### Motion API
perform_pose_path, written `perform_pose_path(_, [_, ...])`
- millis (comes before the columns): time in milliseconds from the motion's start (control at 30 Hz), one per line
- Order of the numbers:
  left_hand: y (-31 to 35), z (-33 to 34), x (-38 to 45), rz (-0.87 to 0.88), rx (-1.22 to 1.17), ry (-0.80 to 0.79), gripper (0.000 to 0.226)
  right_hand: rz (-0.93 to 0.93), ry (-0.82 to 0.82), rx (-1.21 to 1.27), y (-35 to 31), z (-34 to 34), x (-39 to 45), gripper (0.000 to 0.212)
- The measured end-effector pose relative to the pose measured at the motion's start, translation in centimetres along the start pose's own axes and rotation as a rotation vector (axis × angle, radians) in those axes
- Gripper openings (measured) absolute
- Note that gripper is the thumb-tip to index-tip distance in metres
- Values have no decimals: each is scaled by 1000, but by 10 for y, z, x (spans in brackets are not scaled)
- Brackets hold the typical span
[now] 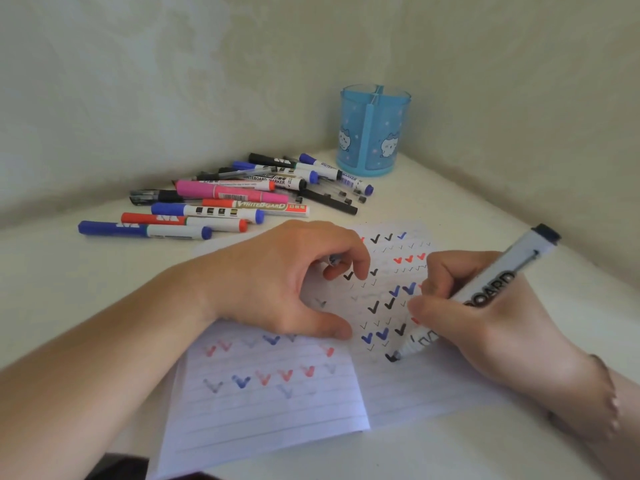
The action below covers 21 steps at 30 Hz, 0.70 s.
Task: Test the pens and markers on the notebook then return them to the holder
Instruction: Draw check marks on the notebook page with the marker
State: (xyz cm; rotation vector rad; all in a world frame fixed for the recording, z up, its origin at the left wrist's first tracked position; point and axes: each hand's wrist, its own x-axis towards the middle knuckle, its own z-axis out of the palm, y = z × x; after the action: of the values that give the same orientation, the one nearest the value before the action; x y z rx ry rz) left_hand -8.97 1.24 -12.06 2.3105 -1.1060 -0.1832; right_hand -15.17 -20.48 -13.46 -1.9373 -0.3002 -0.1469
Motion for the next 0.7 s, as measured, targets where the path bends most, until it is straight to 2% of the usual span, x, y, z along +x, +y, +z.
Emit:
perform_pose_path(133, [0, 1, 0, -4, -32, 13, 49, 22, 44, 37, 1, -1, 1, 34])
perform_pose_path(267, [-3, 1, 0, 35, -98, 5, 33, 54, 89, 195, 0, -3, 4, 39])
perform_pose_path(367, [-5, 2, 3, 16, -162, 122, 38, 38, 154, 399, -4, -9, 9, 37])
perform_pose_path(500, [-7, 3, 8, -29, -223, 236, 52, -14, 99, 557, -4, -20, 11, 34])
perform_pose_path(600, [-7, 3, 9, -59, -315, 346, 46, -8, 119, 556, -3, -22, 10, 17])
perform_pose_path(700, [-5, 3, 9, -57, -369, 393, 38, 26, 195, 527, -3, -20, 9, 16])
